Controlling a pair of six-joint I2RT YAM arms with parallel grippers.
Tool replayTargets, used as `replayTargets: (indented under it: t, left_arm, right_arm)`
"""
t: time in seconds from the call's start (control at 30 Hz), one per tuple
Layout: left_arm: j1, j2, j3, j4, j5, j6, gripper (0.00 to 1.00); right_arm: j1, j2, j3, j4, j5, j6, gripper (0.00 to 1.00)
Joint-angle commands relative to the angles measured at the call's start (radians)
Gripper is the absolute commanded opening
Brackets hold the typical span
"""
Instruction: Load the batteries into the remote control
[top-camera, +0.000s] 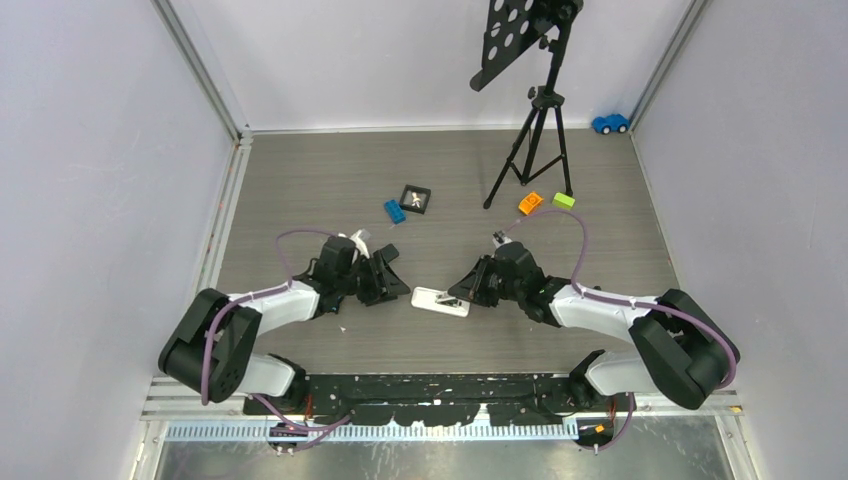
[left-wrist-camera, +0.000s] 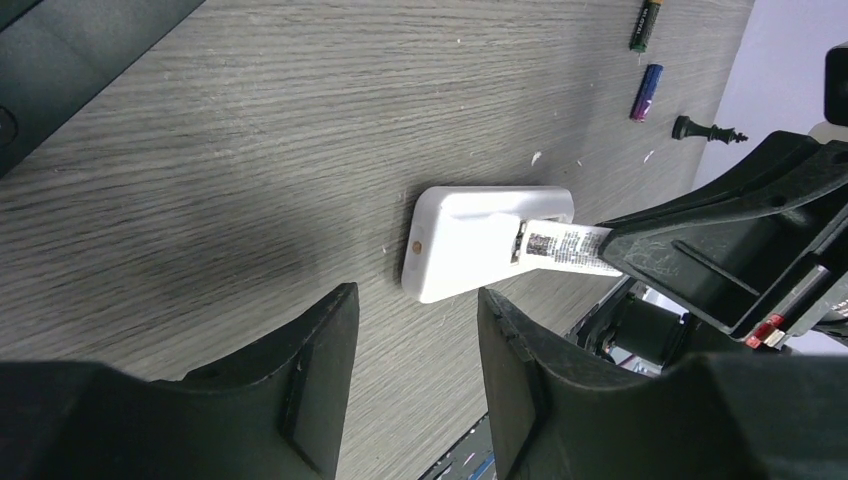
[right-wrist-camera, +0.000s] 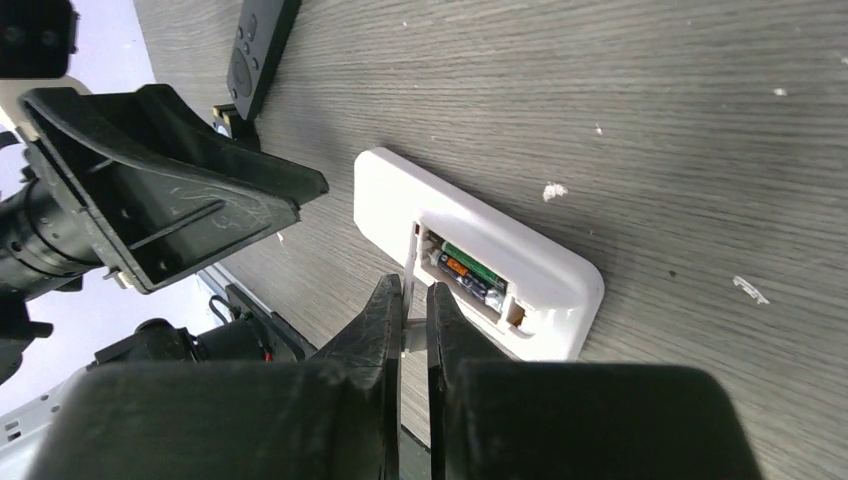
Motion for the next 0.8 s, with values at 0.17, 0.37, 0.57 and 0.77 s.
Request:
replayTargets:
  t: [0.17,0.37,0.57,0.77]
  left_arm:
    - [-0.006,0.046,-0.007,0.127,0.041,-0.026,0.45]
    - [-0.010,0.068,-0.013,0.157,0.047,-0.038,0.43]
    - [-0.013,0.079,-0.024,0.202,0.046,-0.039,0.44]
    - [-0.029,0.073,-0.020,0.240,0.059,-0.018,0.48]
  right_arm:
    - [0.005,0.021,-0.010,0.104,0.000,-0.006,0.00]
    - [0.005,0.036,-0.007,0.082,-0.005,-0.003,0.01]
    - [0.007,-0.009,-0.016,0.048,-0.017,-0.004,0.00]
    - [0.007,-0.035,-0.026,0.030,0.007,0.000,0.00]
